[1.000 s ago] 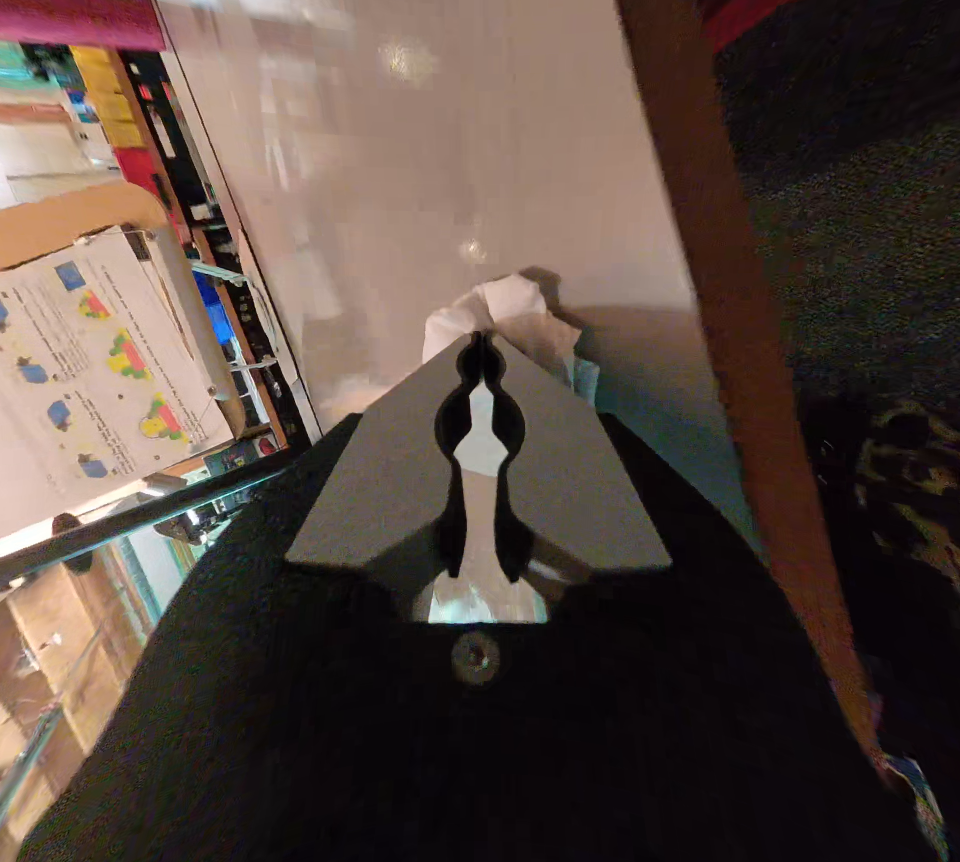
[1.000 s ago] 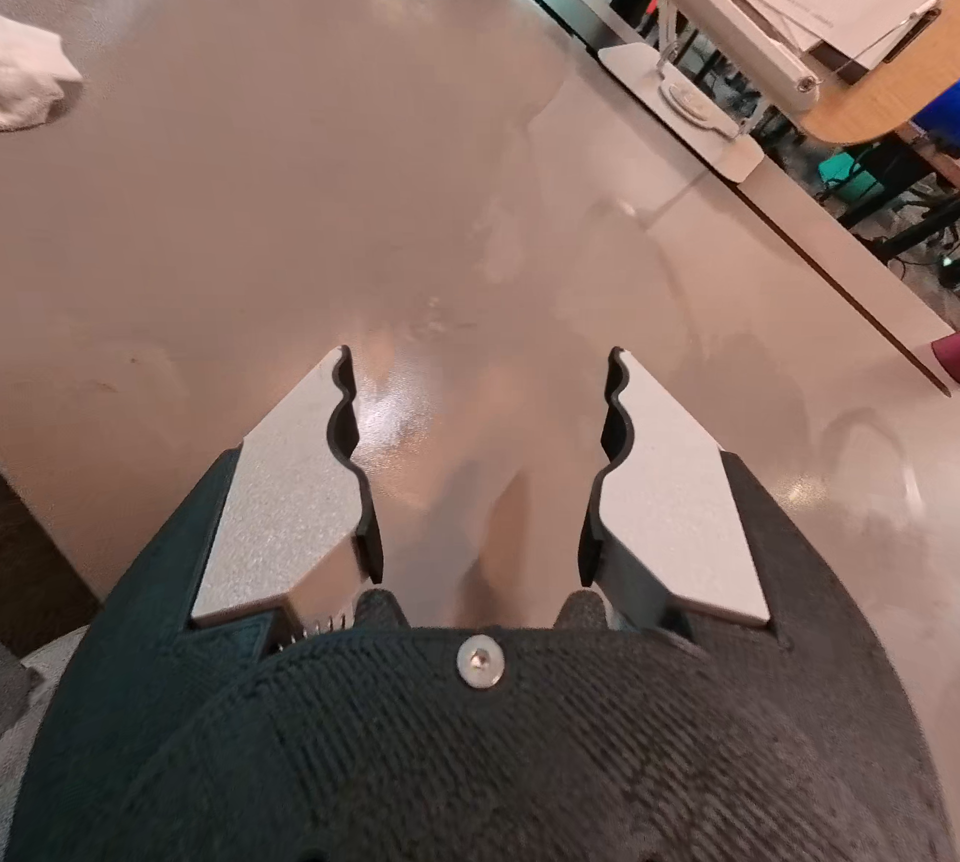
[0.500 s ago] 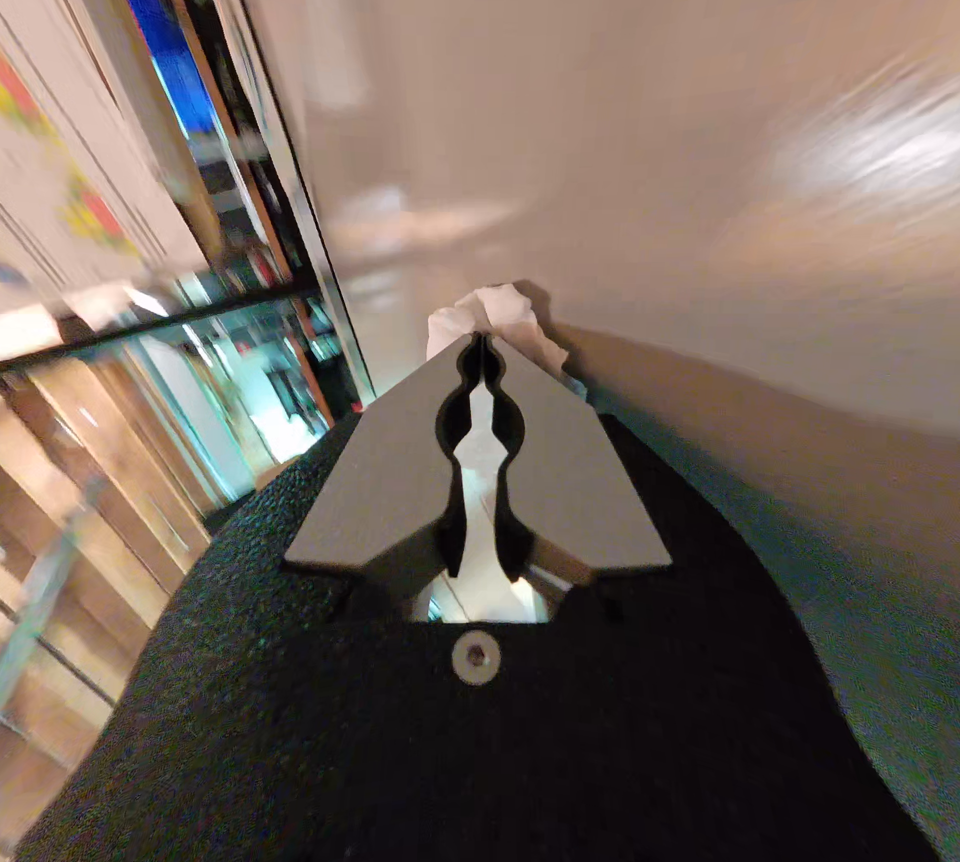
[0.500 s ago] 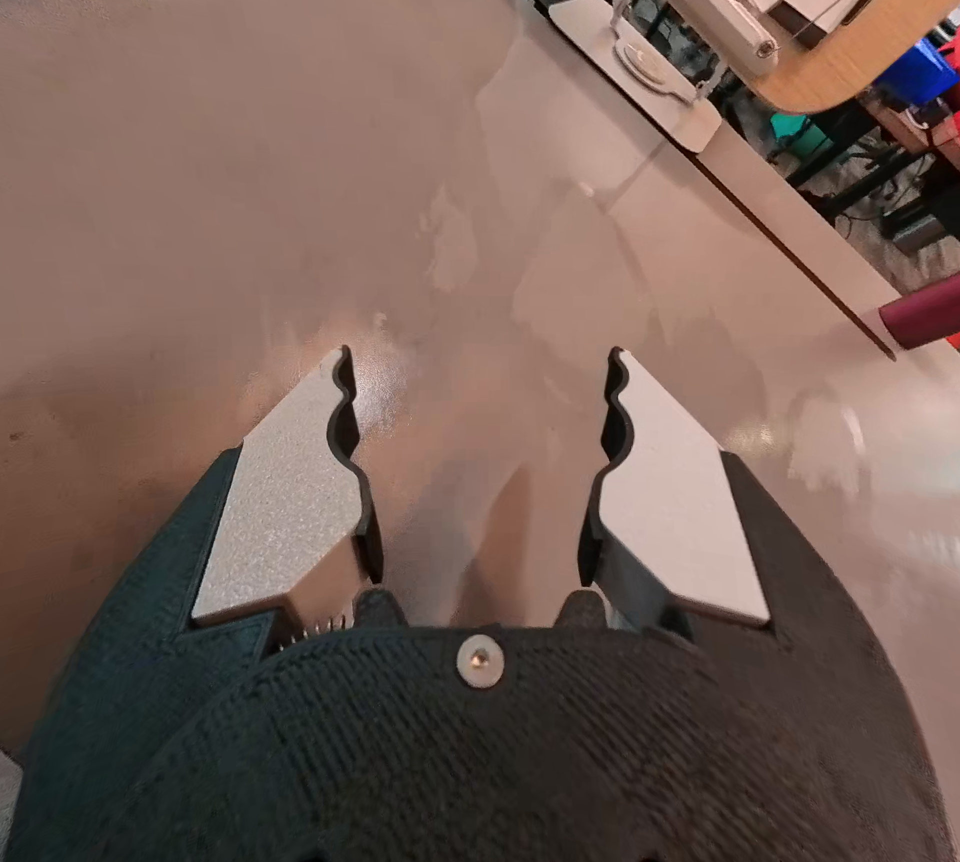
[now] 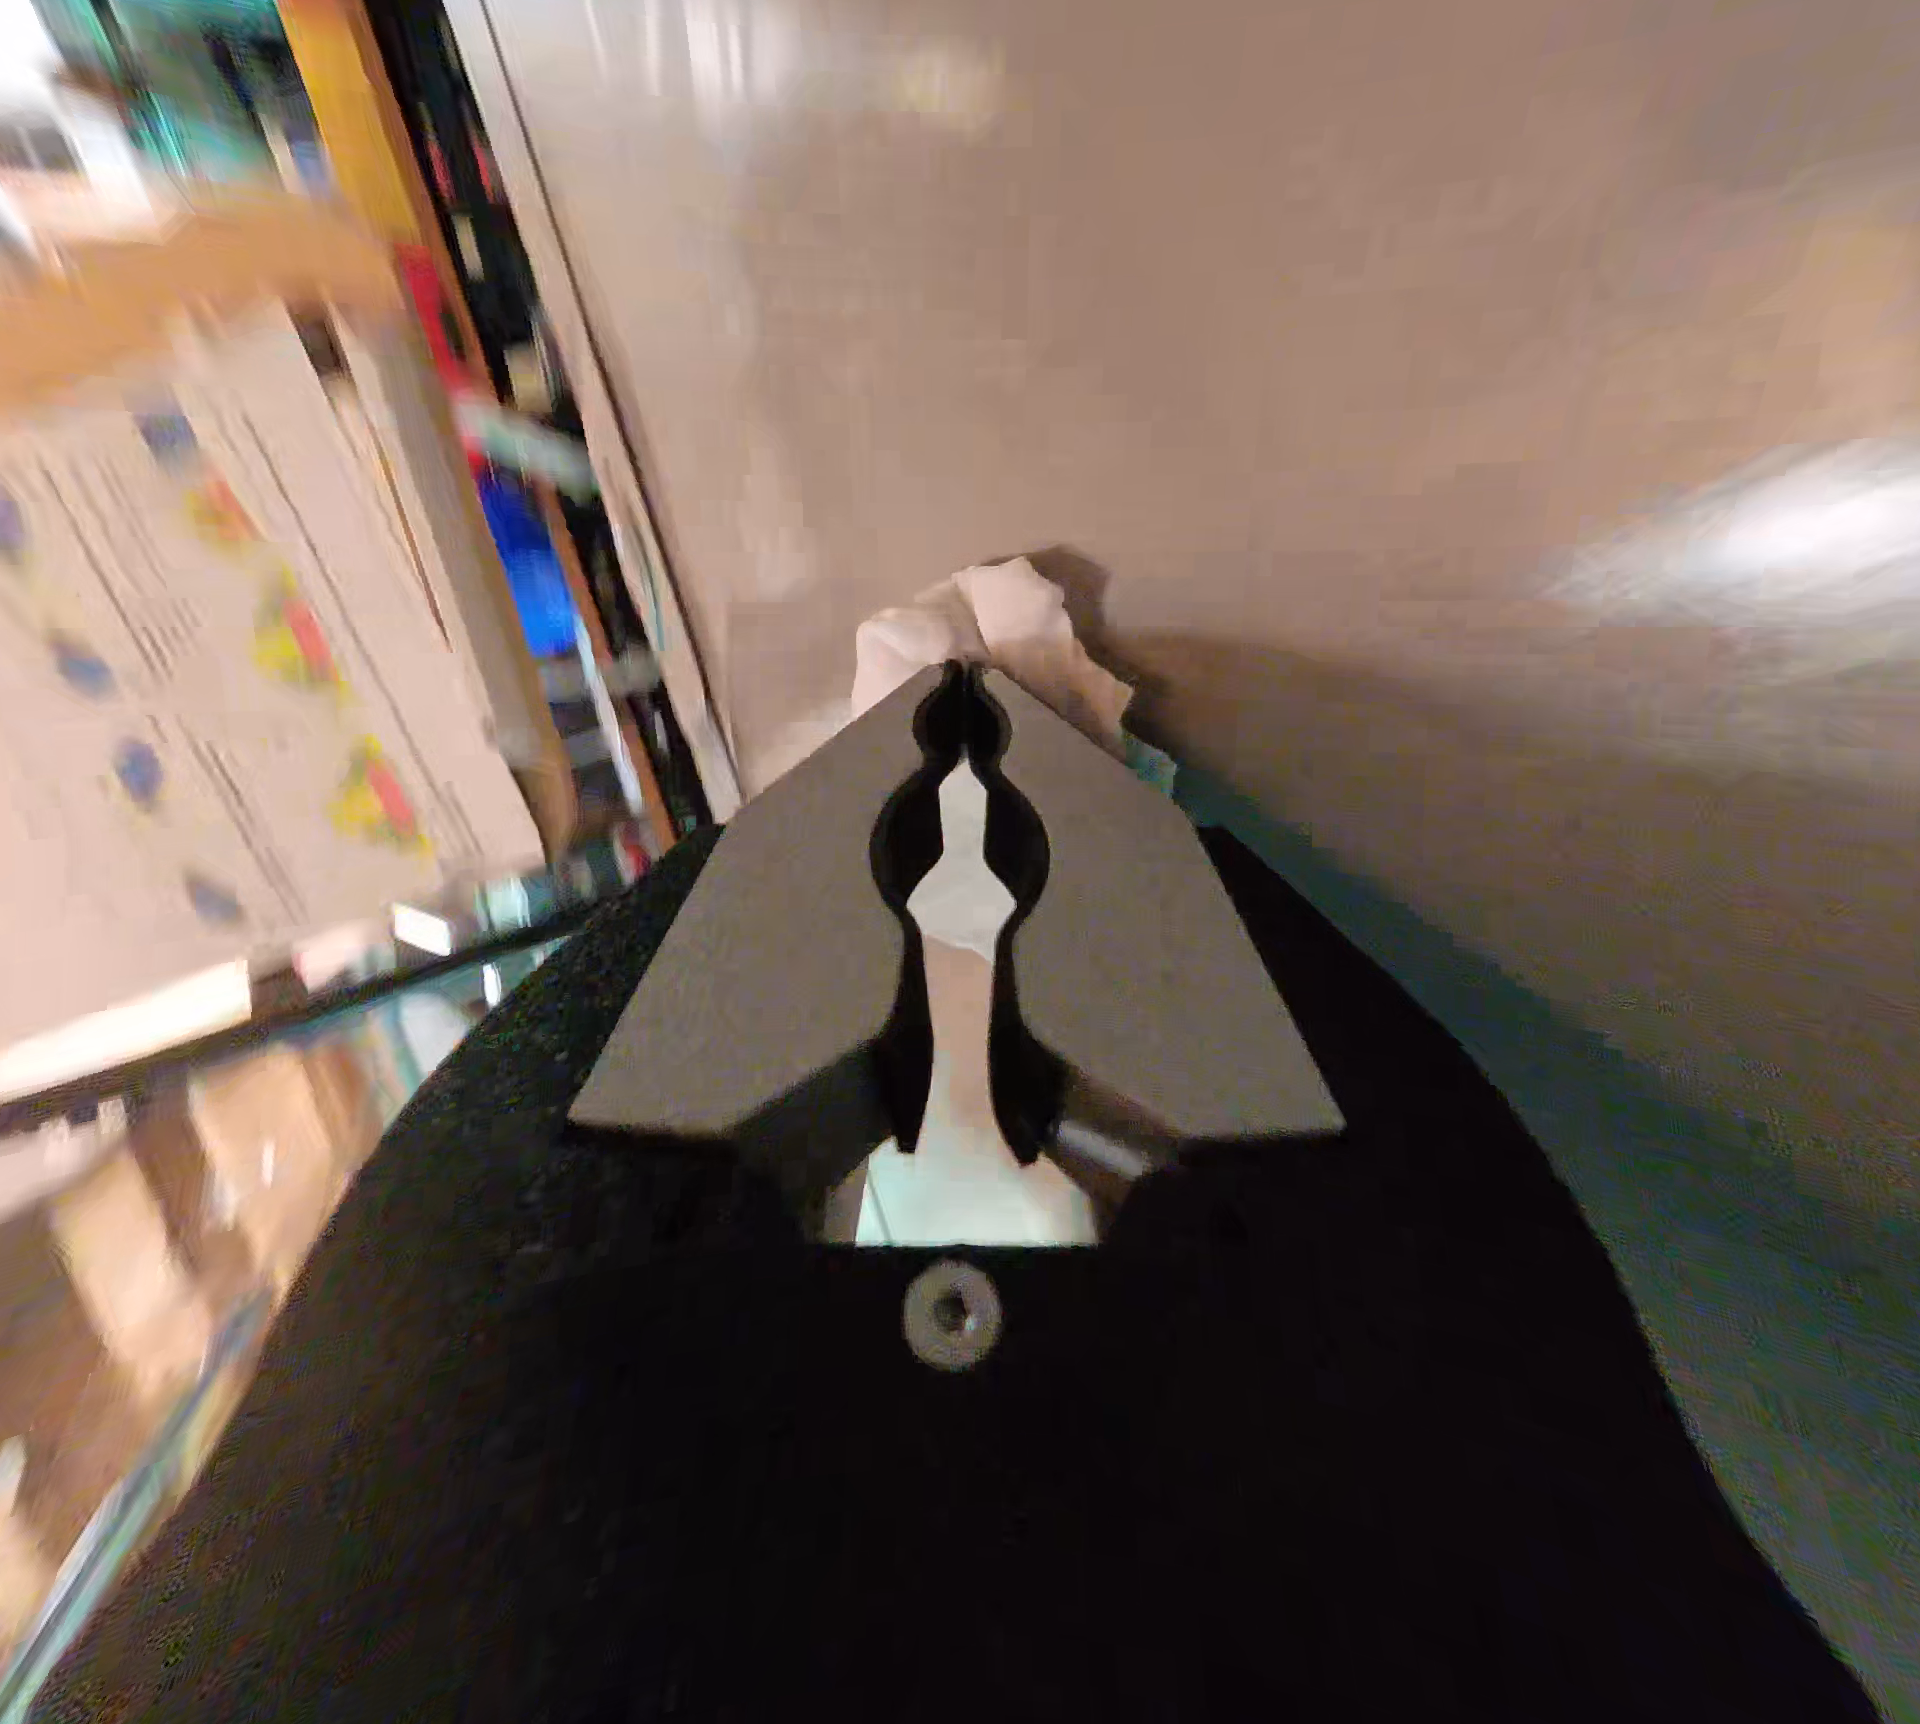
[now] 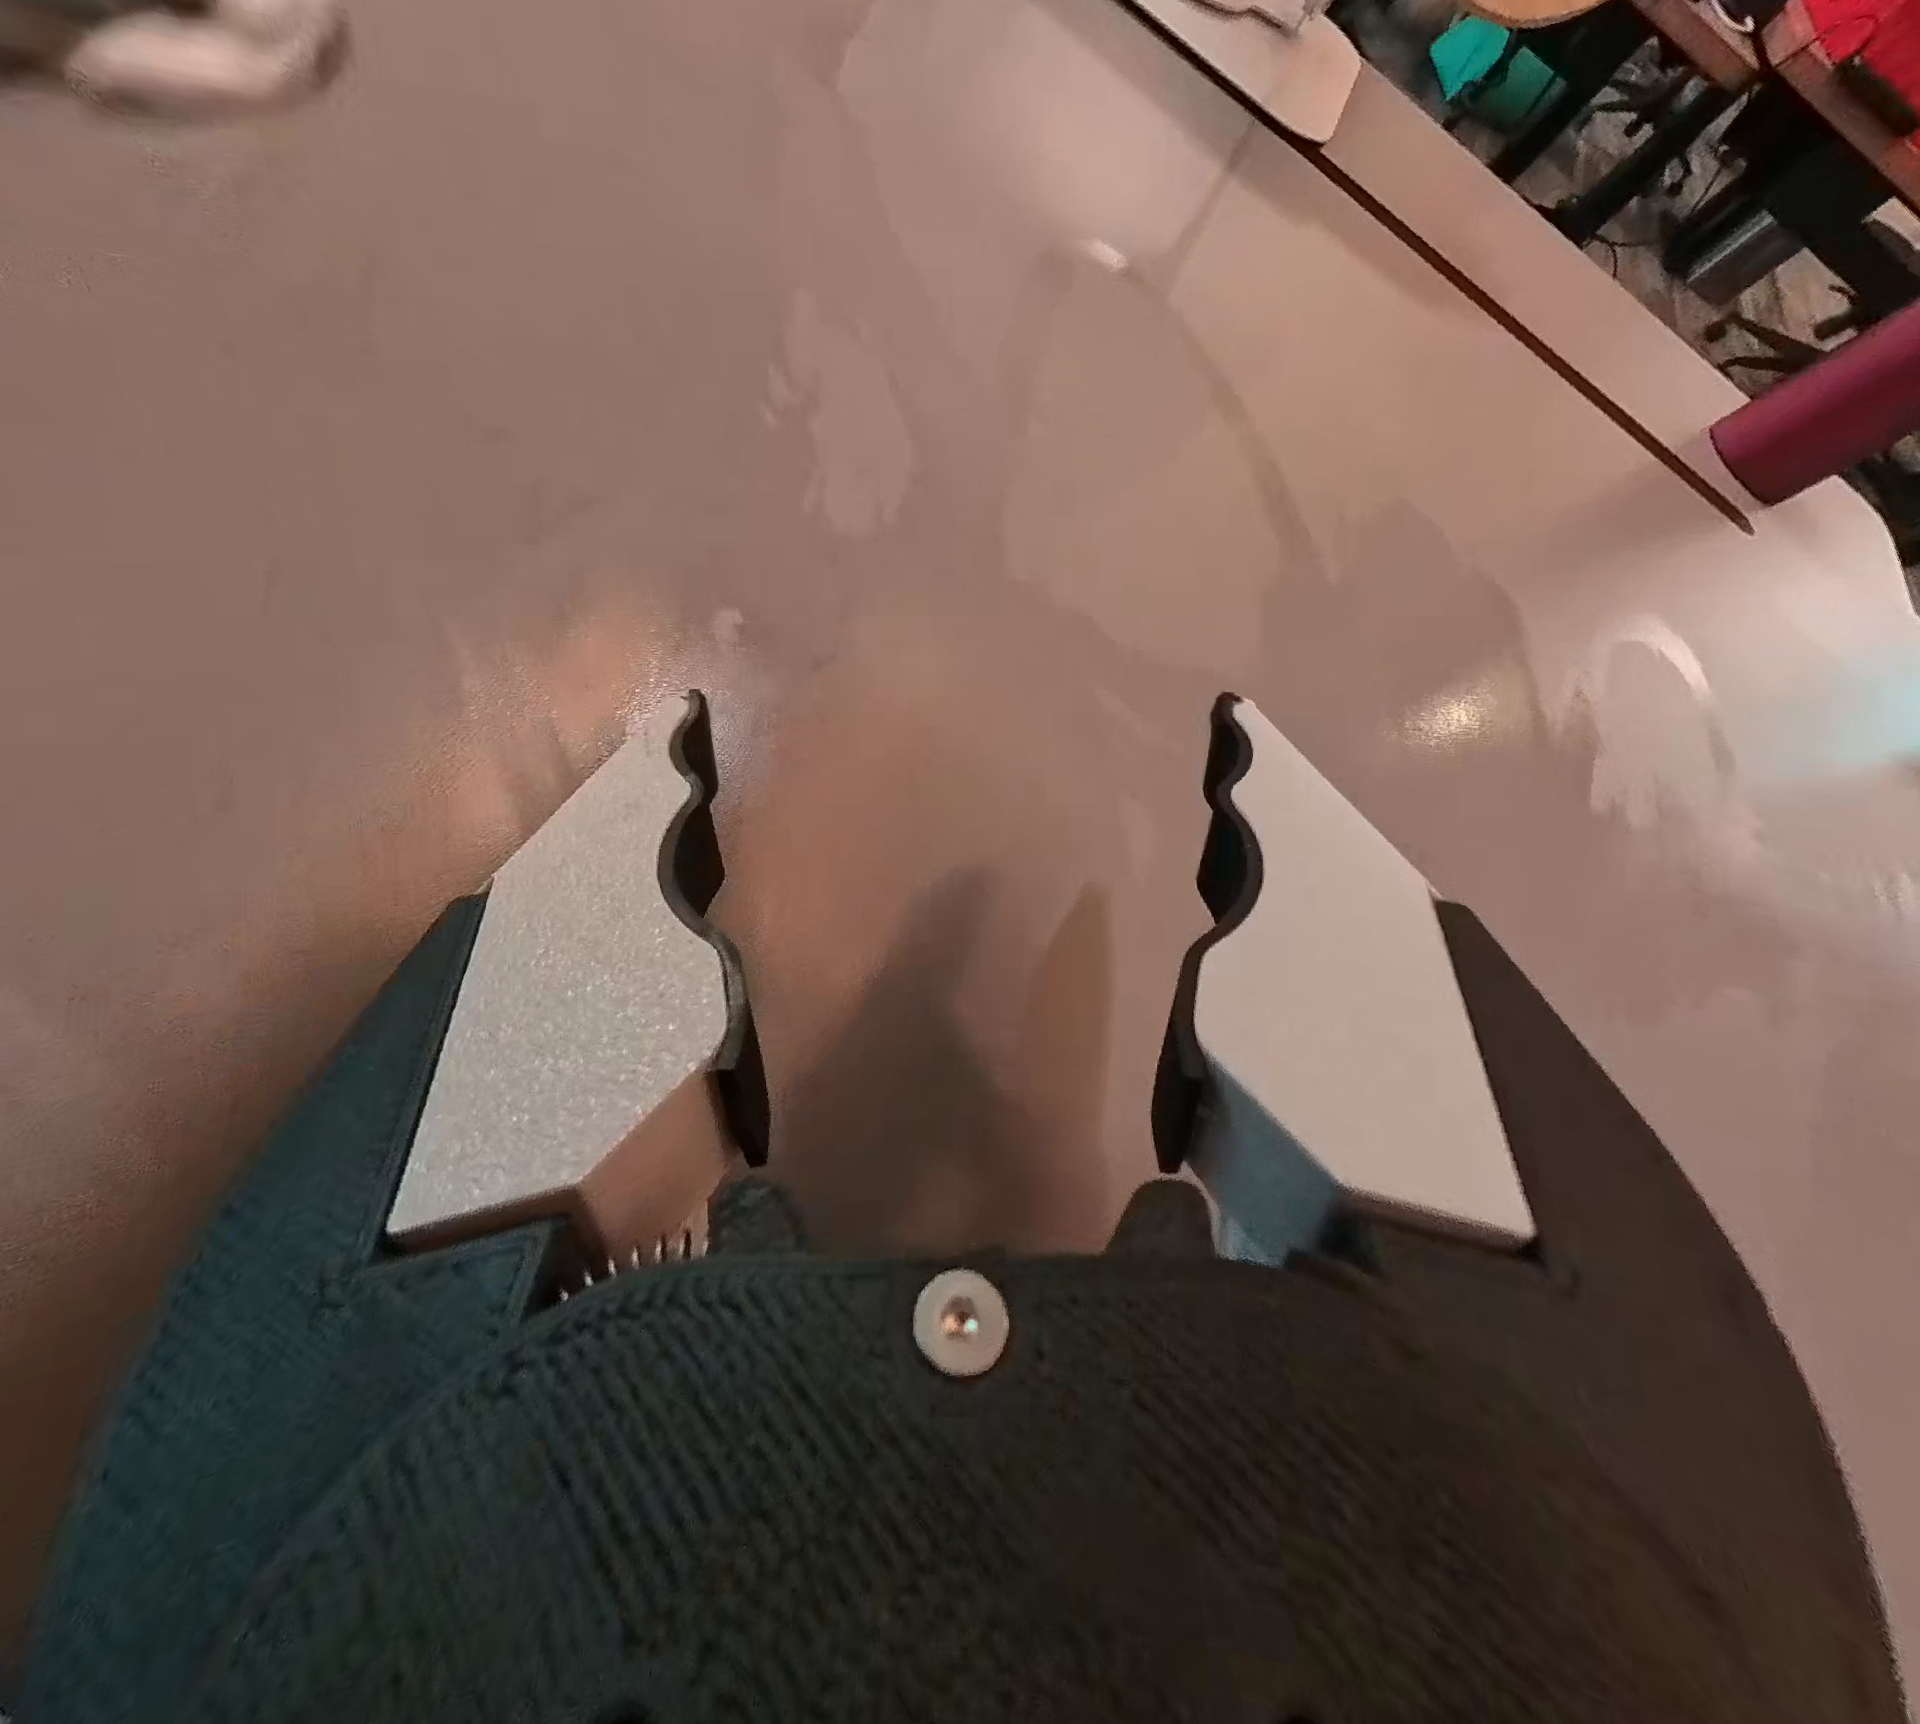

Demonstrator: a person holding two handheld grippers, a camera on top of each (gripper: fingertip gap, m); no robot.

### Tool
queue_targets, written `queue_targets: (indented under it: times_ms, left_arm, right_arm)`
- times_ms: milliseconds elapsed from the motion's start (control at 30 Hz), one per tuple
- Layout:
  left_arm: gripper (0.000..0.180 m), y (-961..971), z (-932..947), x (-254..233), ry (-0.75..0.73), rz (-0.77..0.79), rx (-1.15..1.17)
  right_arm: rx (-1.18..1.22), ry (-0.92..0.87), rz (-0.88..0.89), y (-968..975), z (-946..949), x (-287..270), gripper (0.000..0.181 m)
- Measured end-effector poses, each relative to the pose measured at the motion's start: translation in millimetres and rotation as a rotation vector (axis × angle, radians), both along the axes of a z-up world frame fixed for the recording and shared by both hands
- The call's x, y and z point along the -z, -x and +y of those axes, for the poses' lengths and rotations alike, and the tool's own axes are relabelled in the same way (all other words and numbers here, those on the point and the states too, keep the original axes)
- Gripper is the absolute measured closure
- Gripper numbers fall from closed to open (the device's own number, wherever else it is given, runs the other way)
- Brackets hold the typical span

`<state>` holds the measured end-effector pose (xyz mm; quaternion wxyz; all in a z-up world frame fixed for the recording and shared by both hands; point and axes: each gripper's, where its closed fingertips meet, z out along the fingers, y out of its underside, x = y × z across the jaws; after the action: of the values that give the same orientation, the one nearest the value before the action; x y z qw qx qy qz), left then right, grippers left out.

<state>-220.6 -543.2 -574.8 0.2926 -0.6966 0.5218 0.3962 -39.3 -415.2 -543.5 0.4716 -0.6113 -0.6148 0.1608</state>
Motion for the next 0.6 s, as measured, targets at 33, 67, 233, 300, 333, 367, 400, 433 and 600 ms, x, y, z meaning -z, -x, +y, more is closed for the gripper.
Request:
queue_targets:
  times_ms: [33,67,233,300,333,367,400,433,600]
  left_arm:
    - [0.18,43,2,0,0.001,0.021,-0.153]
    - [0.18,58,1,0,0.0,-0.017,-0.237]
    - [0.18,-51,-19,-1,0.038,0.005,0.176]
    - [0.18,27,-5,0,0.038,0.044,-0.043]
    - [0.18,57,-2,0,0.047,0.045,-0.151]
    - [0.18,53,-4,0,0.059,0.02,-0.184]
    - [0.18,18,-6,-1,0.08,0.019,-0.089]
    - [0.18,-35,-12,-1,0.093,0.004,0.06]
    - [0.18,-32,25,-2,0.036,0.008,0.065]
  right_arm:
    - [0.007,-0.007,-0.002,-1,2,-1,0.087]
    - [0.015,-0.012,-0.002,-2,3,-3,0.087]
    - [0.044,-0.031,-0.018,-10,15,-8,0.087]
    - [0.059,-0.039,-0.01,-14,19,-12,0.088]
    - [0.064,-0.04,-0.007,-16,20,-13,0.088]
    - [0.069,-0.037,-0.005,-18,21,-13,0.088]
    - [0.072,-0.034,-0.004,-21,21,-13,0.088]
    - [0.076,-0.037,0.0,-24,21,-12,0.088]
    - [0.105,-0.038,0.001,-38,25,-11,0.088]
